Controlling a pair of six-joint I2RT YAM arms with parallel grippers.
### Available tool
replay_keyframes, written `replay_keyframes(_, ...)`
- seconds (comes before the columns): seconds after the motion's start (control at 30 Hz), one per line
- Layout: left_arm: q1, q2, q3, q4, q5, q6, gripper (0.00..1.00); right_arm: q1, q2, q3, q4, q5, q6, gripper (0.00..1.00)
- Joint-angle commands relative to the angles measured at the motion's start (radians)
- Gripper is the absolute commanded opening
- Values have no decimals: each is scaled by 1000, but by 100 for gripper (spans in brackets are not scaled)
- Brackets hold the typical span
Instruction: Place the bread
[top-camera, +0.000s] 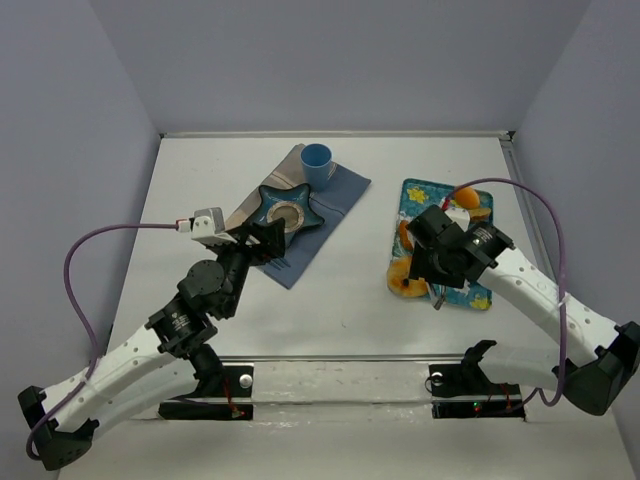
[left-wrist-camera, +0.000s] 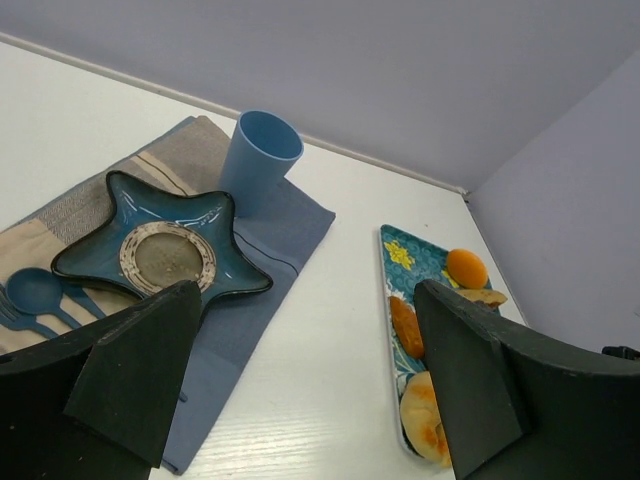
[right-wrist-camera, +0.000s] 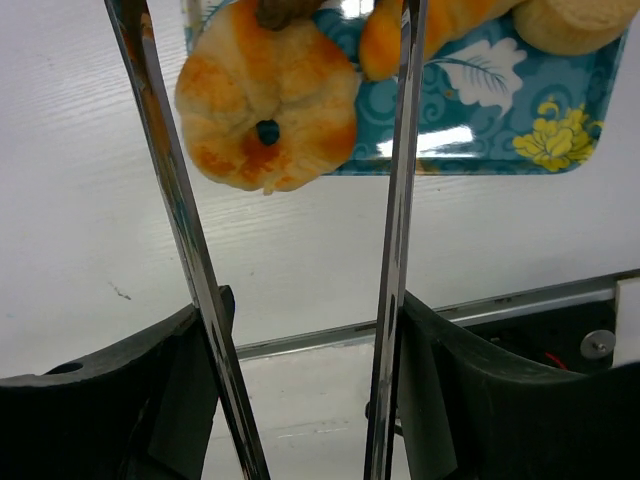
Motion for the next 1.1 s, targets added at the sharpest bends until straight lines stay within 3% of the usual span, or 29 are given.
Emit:
replay_keyframes(0.0,-4,-41,-29,39,-83,-9,99,-35,8,27,-79,70,52,66)
replay_keyframes(0.3,-4,-88,-54,50,-90,-13,99,-80,78,-12,111,-35,-54,65)
replay_keyframes(0.9,-4,-114,-78,77,-93,-6,99,-175,154,-104,166,-124,-99,64)
replay_keyframes(1.07,-4,-141,-87,71,-106,-8,99,-184,157,-110,159,-128,-97,51)
